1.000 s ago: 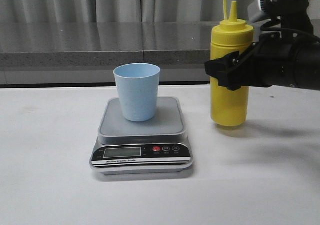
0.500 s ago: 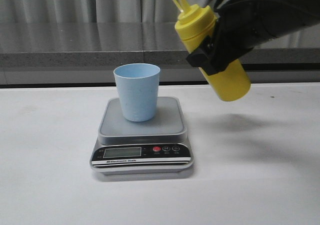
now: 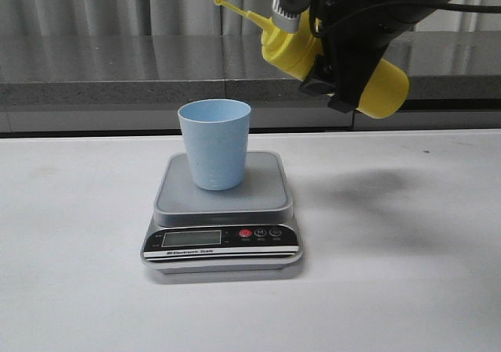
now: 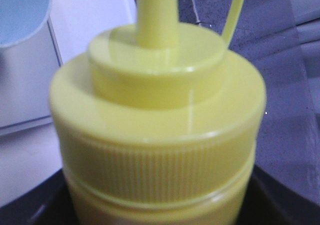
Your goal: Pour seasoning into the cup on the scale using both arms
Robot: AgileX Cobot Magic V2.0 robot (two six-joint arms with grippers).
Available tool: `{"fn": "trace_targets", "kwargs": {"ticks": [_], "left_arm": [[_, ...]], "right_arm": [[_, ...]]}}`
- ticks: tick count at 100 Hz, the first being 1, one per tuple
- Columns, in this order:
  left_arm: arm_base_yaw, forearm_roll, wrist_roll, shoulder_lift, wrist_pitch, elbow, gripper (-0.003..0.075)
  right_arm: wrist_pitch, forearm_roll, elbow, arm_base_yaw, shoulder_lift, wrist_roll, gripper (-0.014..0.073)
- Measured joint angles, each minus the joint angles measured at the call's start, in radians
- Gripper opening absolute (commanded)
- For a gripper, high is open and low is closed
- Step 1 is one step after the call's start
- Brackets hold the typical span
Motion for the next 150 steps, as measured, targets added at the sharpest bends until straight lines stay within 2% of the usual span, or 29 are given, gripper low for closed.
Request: {"fn": "trace_targets", "kwargs": {"ticks": [25, 55, 103, 129, 150], "left_arm": [[0.000, 0.000, 0.000, 0.000, 0.000, 0.000, -0.0020], [0.000, 0.000, 0.000, 0.000, 0.000, 0.000, -0.0020], [0.000, 0.000, 0.000, 0.000, 0.000, 0.000, -0.0020], [0.000, 0.000, 0.000, 0.000, 0.000, 0.000, -0.0020], [0.000, 0.000, 0.000, 0.000, 0.000, 0.000, -0.0020]], "right_arm": [[0.056, -0.129, -0.005, 0.043, 0.002, 0.000, 0.0295], [0.179, -0.211, -0.088, 0.109, 0.074, 0.000, 0.0295], [0.325, -0.395, -0.127, 0.175, 0.115, 0.000, 0.0295], [0.334, -0.494, -0.127, 0.175, 0.115, 0.000, 0.0295], [0.334, -0.519, -0.127, 0.175, 0.115, 0.000, 0.0295]]}}
